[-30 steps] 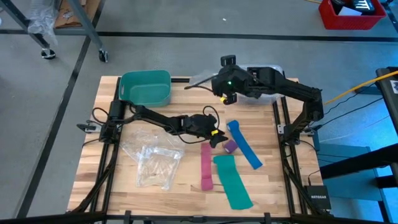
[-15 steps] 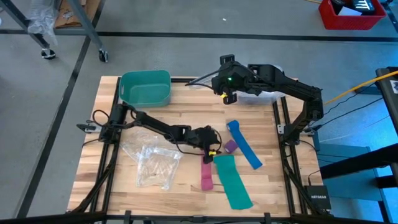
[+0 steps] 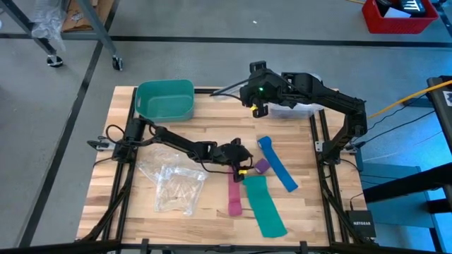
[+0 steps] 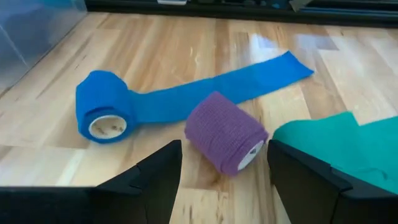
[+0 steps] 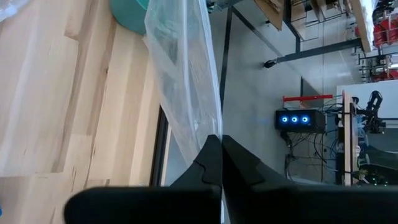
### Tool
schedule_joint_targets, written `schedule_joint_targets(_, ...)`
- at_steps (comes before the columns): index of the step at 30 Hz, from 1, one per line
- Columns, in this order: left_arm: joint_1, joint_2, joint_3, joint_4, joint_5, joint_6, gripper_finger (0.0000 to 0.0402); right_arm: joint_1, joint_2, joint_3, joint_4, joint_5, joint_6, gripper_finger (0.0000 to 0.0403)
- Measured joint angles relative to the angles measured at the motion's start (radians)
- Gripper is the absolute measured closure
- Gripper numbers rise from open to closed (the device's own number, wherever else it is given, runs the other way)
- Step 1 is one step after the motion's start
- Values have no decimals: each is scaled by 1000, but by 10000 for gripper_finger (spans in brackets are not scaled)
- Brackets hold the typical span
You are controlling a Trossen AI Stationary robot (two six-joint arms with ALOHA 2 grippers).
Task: Roll bandage
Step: Put the rolled purple bandage into the transparent zip bag
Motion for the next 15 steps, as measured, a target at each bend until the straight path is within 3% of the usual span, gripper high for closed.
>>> schedule_joint_targets(15, -8, 95, 85, -15, 35, 22, 174, 0, 0, 0, 15, -1, -25, 402)
